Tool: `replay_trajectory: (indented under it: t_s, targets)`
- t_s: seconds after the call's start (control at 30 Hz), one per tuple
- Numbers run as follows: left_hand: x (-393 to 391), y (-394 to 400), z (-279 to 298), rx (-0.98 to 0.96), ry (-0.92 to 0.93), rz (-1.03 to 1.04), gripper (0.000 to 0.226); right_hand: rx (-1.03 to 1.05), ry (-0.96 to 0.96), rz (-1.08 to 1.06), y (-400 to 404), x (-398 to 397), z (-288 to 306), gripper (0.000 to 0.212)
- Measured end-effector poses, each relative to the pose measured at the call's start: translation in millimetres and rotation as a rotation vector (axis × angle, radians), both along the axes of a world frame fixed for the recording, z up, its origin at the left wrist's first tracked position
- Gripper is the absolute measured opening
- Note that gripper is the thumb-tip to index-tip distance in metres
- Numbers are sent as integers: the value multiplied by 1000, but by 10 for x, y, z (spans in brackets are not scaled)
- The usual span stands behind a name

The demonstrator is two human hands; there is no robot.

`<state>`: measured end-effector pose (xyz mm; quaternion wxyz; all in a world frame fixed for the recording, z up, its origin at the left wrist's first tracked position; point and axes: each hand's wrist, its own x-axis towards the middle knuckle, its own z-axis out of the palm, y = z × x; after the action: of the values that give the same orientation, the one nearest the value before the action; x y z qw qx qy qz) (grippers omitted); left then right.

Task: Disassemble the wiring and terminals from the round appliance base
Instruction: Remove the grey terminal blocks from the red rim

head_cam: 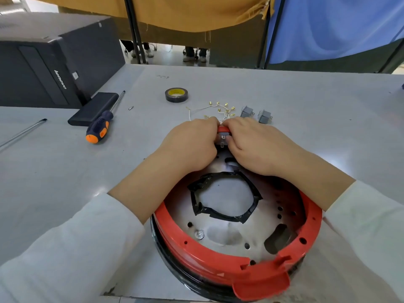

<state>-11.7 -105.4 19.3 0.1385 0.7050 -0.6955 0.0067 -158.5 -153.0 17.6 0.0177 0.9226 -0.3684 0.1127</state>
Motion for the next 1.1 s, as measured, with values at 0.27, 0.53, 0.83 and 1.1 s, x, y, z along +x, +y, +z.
replay_trajectory:
  t_s: [0.27,0.53,0.83,1.1]
  targets:
    - [-44,-10,21,-25,-8,74,30,-13,-13,-40,-8,30,-27,20]
    - [-28,35,37,52,53,-5,34,82,-11,-24,9,18,34,26]
    - [15,29,24,11,128,-14,40,4,20,-30,33,6,0,32]
    - [53,-29,-15,-24,119,-22,28,-52,39,1,16,-1,-28,20]
